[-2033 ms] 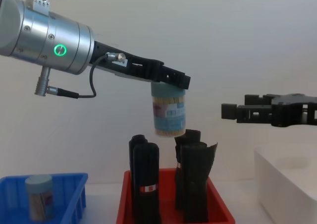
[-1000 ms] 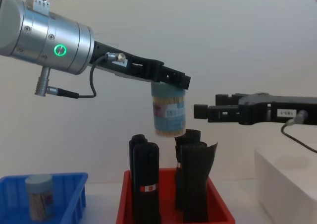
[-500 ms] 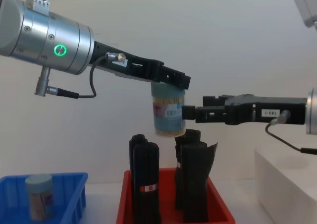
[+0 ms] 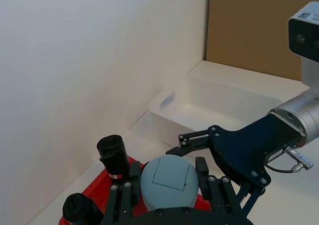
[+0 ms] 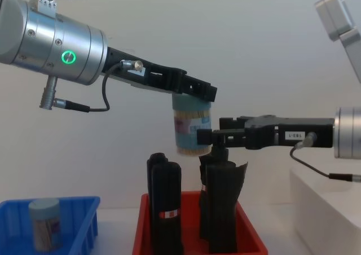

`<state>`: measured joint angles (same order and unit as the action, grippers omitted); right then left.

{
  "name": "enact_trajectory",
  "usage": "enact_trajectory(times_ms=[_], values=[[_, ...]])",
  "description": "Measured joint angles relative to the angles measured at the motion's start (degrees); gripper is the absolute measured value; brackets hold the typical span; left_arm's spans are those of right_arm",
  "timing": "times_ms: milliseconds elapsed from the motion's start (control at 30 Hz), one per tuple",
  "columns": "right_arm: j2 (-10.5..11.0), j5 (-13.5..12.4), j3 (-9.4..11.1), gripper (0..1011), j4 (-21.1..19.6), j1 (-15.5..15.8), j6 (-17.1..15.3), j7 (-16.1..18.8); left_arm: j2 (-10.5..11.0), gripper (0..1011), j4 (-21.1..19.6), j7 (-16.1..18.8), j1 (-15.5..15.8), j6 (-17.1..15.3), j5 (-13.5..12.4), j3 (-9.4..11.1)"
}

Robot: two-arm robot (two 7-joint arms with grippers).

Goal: Pick the cotton swabs from the blue box and place them into the white box.

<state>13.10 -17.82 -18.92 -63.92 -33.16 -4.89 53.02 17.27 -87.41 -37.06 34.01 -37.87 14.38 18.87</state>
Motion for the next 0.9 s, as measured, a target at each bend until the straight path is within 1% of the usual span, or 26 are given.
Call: enact_trajectory(times_ms=[467, 900], values=[[-1.6, 0.6, -1.4, 1002, 5.6, -3.0, 2.0, 2.4, 0.0, 669, 0.0, 0.0, 0.0, 0.0, 0.0, 0.0], [-2.7, 0.8, -2.2, 1002, 8.7, -5.2, 3.4, 3.5, 0.0, 669, 0.0, 0.0, 0.0, 0.0, 0.0, 0.0]])
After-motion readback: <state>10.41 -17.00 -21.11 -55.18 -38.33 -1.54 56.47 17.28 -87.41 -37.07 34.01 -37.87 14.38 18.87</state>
